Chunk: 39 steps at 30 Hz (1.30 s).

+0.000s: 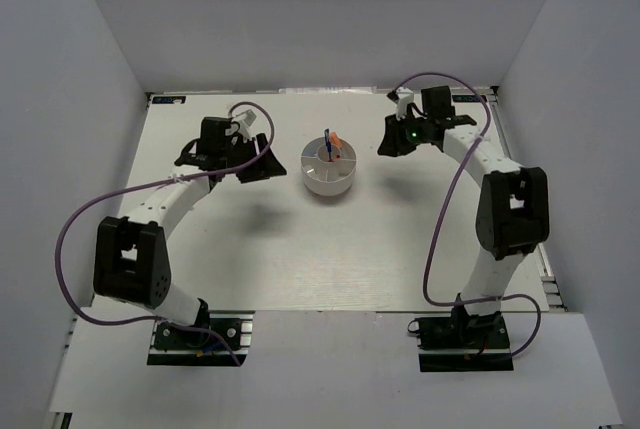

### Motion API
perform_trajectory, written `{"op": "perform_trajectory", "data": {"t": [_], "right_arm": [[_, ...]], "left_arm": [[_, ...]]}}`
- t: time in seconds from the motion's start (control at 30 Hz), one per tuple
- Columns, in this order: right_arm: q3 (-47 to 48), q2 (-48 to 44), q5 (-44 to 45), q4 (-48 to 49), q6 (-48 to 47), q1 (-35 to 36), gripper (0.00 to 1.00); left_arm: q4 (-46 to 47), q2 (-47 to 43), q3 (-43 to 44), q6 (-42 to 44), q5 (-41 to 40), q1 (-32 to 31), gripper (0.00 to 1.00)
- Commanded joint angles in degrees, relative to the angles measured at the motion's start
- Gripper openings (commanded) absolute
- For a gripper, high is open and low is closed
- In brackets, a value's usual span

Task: Sort the stationery into containers
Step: Move the storage box to the center of the board.

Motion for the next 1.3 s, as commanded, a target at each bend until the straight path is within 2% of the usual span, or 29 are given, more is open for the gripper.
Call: {"op": "perform_trajectory", "data": {"t": [0.0, 0.23, 0.47, 0.67, 0.8, 0.87, 0.93, 1.0, 1.03, 1.17, 1.27], "right_arm": [[5.76, 4.19, 1.36, 0.38, 5.99, 1.19, 0.30], [14.90, 15.88, 5.14, -0.32, 7.93, 5.23, 0.31], [18.24, 19.58, 0.49, 1.44, 8.19, 11.65, 0.32], [25.36, 23.10, -0.75, 3.81, 9.59, 18.85, 0.36], [28.62, 24.59, 2.67, 5.13, 10.91, 20.88, 0.37], [29.58, 24.68, 7.57, 4.78, 10.30, 20.01, 0.34], [29.59, 24.77, 11.63, 3.64, 6.29, 19.13, 0.30], [29.15, 24.86, 11.47, 0.22, 1.10, 19.04, 0.29], [27.93, 24.60, 10.08, -0.84, -4.32, 18.69, 0.29], [21.34, 22.31, 9.63, -4.18, -13.75, 18.60, 0.33], [17.55, 21.61, 11.64, -3.31, -15.54, 18.69, 0.31]], "left_arm": [[-3.46, 1.12, 3.92, 0.70, -5.17, 2.04, 0.69], [-4.96, 0.68, 4.10, 1.66, -2.45, 3.90, 0.71], [-3.56, -0.20, 0.85, 2.11, 1.33, 4.95, 0.71], [-0.75, -1.60, -1.00, 0.79, 5.72, 4.95, 0.71], [-1.71, -1.52, 0.32, 1.14, 5.20, 5.48, 0.71], [-2.32, -1.69, 1.20, 2.01, 4.07, 5.48, 0.71], [-2.94, -1.69, 1.64, 3.06, 3.36, 5.48, 0.71], [-3.38, -1.34, 2.26, 4.29, 2.56, 5.48, 0.71], [-3.73, -1.08, 2.52, 5.00, 2.56, 5.48, 0.71], [-5.14, -0.99, 4.54, 9.22, 2.30, 5.48, 0.71], [-5.14, -2.30, 4.45, 9.84, 1.42, 5.48, 0.72]]}}
